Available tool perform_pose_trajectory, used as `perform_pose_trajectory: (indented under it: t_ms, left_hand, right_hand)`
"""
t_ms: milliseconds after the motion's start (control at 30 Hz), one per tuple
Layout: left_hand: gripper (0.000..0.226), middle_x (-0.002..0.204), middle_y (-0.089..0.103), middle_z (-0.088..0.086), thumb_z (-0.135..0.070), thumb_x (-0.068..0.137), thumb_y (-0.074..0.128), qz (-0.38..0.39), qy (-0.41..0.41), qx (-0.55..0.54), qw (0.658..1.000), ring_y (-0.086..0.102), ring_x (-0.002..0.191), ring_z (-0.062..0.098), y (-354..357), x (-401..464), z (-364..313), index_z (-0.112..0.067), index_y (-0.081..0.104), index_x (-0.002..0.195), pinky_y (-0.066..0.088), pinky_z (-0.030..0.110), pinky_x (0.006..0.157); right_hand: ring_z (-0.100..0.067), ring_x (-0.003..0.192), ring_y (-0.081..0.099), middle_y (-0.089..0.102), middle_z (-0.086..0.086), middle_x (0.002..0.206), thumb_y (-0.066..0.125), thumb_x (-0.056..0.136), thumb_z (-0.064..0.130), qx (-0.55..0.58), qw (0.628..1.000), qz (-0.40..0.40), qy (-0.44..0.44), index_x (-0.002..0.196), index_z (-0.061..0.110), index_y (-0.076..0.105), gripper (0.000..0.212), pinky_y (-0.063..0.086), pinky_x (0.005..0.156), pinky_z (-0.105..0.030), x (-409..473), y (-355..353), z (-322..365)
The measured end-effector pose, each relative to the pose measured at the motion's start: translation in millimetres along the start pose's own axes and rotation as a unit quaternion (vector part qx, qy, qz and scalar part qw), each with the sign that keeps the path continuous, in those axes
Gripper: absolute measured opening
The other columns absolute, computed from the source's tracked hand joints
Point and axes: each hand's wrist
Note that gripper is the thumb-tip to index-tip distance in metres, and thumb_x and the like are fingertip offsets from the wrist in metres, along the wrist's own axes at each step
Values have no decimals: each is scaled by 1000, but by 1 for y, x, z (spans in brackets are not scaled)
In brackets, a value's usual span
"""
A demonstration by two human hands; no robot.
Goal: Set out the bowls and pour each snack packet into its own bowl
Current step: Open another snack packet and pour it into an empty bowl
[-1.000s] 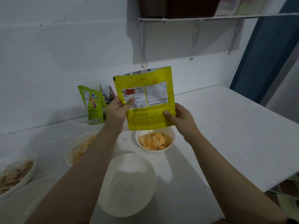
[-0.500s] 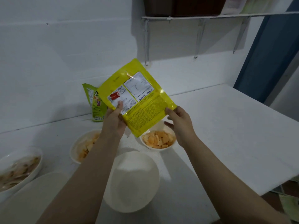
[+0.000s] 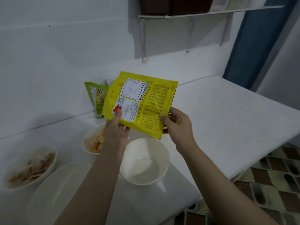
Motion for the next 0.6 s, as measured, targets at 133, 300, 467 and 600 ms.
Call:
perform_pose_trajectory:
  t_ms: [133,300,467,600]
  left_hand:
    - [38,119,70,4,-24,96,60,17,-12,17,1000,67,110,18,4,-19,4,-15,58,132,55,35,83]
    - [30,112,72,2,-25,95,60,57,-67,42,995,69,98,14,24,-46,33,-16,61,124,55,30,78]
    - [11,98,70,-3,-25,99,53,169,-126,77,975,63,78,10,64,-79,73,-20,57,108,47,20,62]
    - [9,109,70,-2,-24,99,52,236,-196,106,946,65,82,13,100,-106,116,-20,58,104,49,23,68]
  right_hand:
    - [-19,77,74,76,-1,89,58,97,7,17,998,-59,-8,97,21,71,19,59,59,-30,-35,-17,10]
    - [-15,77,73,76,1,90,56,98,6,33,990,-133,-15,100,16,71,17,58,57,-28,-85,-55,14]
    - [-19,73,69,74,1,83,56,98,5,60,969,-236,-43,97,11,69,14,56,57,-33,-126,-118,17]
    - [-14,69,67,73,6,79,56,98,5,58,933,-349,-68,96,15,68,16,55,57,-31,-151,-172,13]
Point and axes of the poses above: each hand's wrist, its own x-axis towards the middle knuckle, its own y-axis out of the palm, z = x × y
